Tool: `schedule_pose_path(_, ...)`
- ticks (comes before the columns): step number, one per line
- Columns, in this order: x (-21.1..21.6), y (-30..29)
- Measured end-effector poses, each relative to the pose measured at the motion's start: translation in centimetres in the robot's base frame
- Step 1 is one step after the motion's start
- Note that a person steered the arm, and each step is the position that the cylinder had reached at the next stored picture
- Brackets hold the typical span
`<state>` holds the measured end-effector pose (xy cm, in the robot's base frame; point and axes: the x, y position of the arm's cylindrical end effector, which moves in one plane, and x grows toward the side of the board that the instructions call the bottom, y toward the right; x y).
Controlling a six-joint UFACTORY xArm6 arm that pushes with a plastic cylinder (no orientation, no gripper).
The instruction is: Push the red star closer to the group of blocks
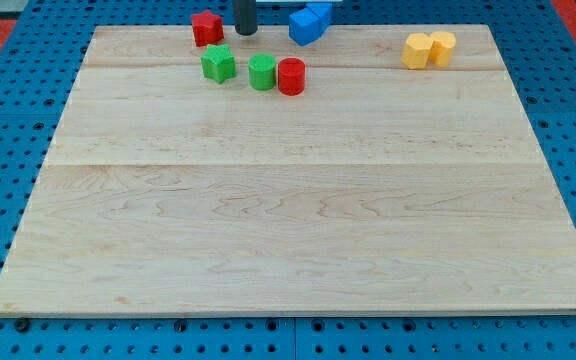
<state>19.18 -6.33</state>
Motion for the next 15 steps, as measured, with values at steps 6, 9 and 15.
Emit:
schedule_pose_path(6,13.3,10.6)
schedule_pose_path(9,9.1,-7.1)
schedule_pose_path(15,6.9,1.5)
